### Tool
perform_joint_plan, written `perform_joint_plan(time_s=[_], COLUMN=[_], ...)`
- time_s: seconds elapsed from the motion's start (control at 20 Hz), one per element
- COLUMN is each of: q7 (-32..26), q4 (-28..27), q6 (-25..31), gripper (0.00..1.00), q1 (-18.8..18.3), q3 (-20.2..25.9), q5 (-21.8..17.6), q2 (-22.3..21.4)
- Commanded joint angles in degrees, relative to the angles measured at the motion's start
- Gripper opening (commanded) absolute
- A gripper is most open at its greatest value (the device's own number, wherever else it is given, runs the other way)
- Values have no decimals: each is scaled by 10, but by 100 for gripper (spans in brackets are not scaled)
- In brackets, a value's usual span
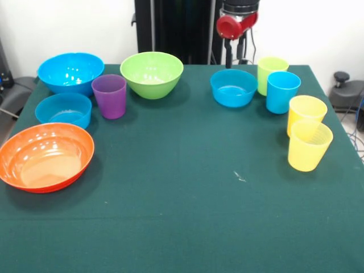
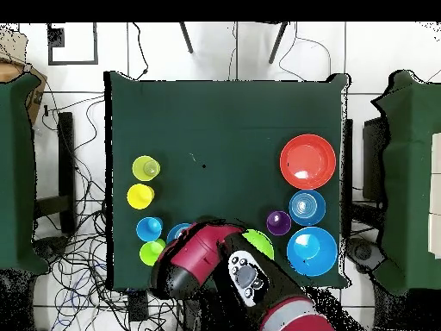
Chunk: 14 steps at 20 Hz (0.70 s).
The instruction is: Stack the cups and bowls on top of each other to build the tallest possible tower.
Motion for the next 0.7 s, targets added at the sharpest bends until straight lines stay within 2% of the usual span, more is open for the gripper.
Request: perform_joint_plan(time_s=[0.05, 0.4, 0.7], q7=[-206, -256, -261], q4=[-95, -154, -168], q6=[121, 197, 221], gripper=[100, 100, 100], q1=[-39, -75, -87], q3=[89, 130, 148], q5=[-19, 1, -1], q2=[74, 107, 118])
